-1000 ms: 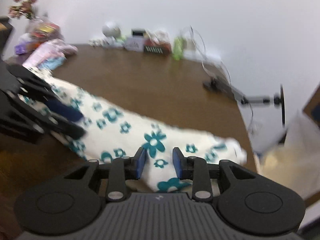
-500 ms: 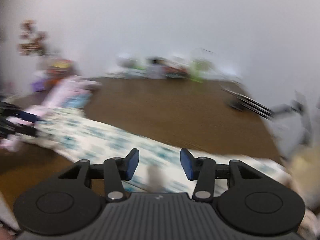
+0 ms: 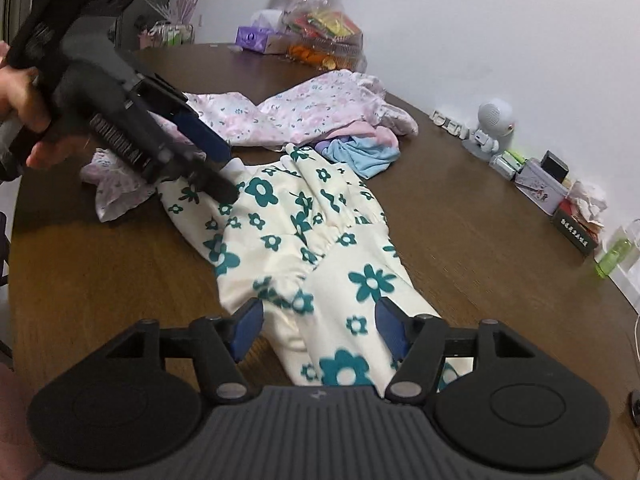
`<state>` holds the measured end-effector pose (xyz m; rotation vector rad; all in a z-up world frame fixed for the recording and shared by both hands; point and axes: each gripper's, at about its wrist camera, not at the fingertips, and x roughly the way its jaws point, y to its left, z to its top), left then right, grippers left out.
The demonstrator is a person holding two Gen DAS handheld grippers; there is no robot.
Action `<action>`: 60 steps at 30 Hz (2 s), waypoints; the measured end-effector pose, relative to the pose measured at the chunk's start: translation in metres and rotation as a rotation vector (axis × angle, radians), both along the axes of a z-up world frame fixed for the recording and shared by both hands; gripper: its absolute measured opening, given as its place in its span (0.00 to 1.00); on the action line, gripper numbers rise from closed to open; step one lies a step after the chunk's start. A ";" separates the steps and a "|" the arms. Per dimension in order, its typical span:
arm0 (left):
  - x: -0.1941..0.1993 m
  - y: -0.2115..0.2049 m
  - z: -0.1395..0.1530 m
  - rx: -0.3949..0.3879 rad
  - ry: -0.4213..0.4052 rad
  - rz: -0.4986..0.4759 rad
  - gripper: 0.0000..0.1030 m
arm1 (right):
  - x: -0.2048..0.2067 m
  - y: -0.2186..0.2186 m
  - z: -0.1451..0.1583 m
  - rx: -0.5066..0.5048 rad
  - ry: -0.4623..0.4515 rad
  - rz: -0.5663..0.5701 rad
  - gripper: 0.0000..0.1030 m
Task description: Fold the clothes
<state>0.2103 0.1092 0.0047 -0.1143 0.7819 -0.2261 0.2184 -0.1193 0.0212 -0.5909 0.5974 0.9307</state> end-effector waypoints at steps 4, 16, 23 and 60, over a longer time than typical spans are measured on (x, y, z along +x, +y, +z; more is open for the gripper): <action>0.028 0.023 -0.006 -0.146 0.073 0.049 0.54 | -0.002 0.005 -0.003 -0.007 0.006 -0.022 0.57; 0.044 0.033 -0.006 -0.305 0.056 0.113 0.03 | -0.003 0.003 0.005 0.001 0.000 -0.020 0.58; 0.030 0.021 0.036 -0.301 -0.088 0.042 0.03 | 0.006 0.028 0.007 -0.086 -0.028 0.027 0.61; 0.066 0.047 -0.015 -0.355 0.089 0.118 0.01 | 0.007 0.017 -0.001 0.016 0.020 -0.117 0.63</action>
